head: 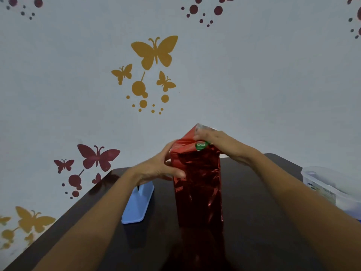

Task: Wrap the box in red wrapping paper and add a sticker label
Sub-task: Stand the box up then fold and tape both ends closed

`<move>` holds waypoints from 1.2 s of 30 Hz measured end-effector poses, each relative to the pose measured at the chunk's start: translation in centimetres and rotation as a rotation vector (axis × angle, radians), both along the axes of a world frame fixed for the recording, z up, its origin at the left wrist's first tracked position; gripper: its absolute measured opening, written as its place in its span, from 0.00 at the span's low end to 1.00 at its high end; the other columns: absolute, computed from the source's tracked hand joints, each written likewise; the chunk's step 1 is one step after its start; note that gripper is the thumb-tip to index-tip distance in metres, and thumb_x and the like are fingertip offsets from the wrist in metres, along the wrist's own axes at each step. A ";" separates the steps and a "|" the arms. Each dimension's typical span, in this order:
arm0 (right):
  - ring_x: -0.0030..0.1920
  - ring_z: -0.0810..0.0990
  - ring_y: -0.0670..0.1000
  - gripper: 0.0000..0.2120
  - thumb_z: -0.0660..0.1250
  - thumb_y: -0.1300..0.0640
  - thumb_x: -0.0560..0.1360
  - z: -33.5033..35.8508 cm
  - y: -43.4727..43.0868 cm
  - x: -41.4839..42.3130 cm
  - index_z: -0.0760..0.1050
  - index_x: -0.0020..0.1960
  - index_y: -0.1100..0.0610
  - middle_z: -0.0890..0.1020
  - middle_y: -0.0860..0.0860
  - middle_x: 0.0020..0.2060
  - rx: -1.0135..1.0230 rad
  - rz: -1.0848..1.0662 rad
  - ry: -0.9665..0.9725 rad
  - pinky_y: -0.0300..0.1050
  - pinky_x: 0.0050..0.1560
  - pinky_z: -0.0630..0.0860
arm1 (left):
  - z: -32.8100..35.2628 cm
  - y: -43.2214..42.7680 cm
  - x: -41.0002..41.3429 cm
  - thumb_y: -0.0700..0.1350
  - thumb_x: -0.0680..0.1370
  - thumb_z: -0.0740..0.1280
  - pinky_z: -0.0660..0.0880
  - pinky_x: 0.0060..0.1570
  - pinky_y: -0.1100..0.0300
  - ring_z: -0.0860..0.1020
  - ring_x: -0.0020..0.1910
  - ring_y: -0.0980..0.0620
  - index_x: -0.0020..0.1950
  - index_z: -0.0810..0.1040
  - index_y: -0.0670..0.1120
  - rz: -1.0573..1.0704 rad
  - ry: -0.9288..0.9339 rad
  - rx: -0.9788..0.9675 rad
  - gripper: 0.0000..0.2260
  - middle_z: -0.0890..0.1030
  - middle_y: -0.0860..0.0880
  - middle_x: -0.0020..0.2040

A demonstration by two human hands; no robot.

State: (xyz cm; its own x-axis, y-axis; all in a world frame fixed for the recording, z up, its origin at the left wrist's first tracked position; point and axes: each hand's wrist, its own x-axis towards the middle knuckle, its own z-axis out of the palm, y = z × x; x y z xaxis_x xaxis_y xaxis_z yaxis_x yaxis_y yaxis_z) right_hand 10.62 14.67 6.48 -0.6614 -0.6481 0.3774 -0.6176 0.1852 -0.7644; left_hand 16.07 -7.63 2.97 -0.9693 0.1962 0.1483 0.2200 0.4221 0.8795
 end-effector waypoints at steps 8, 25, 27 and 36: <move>0.57 0.72 0.37 0.09 0.66 0.49 0.73 4.0 3.7 -0.3 0.81 0.48 0.52 0.76 0.44 0.57 0.295 -0.085 0.234 0.39 0.66 0.63 | -0.1 0.6 0.5 0.37 0.69 0.75 0.79 0.53 0.52 0.80 0.53 0.56 0.66 0.64 0.62 0.050 0.037 -0.008 0.35 0.76 0.56 0.58; 0.66 0.70 0.49 0.10 0.73 0.55 0.70 9.0 2.5 -2.6 0.82 0.51 0.49 0.76 0.43 0.62 0.549 -0.332 1.009 0.48 0.61 0.66 | -0.2 0.3 0.9 0.36 0.69 0.75 0.78 0.39 0.62 0.79 0.53 0.53 0.71 0.59 0.58 0.071 0.006 -0.005 0.40 0.74 0.51 0.61; 0.74 0.58 0.51 0.23 0.72 0.55 0.71 8.5 2.4 -2.0 0.73 0.64 0.44 0.65 0.43 0.71 0.788 -0.386 1.132 0.53 0.68 0.58 | -0.1 0.6 0.7 0.36 0.68 0.76 0.78 0.39 0.62 0.78 0.54 0.53 0.72 0.59 0.58 0.059 0.016 -0.031 0.40 0.73 0.52 0.61; 0.60 0.77 0.54 0.04 0.70 0.56 0.73 10.6 2.5 -1.1 0.83 0.43 0.55 0.83 0.49 0.52 0.318 -0.357 1.207 0.47 0.54 0.68 | 0.4 1.1 -0.2 0.35 0.68 0.76 0.80 0.39 0.56 0.78 0.53 0.51 0.70 0.59 0.57 0.064 -0.016 -0.068 0.39 0.71 0.56 0.58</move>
State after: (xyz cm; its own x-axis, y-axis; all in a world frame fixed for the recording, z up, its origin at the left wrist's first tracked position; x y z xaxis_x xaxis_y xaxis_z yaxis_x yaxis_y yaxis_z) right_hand 9.52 17.22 17.09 -0.1677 -0.6784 0.7153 -0.7603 0.5509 0.3442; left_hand 15.91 -6.56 3.38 -0.9823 0.1427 0.1209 0.1766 0.4938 0.8515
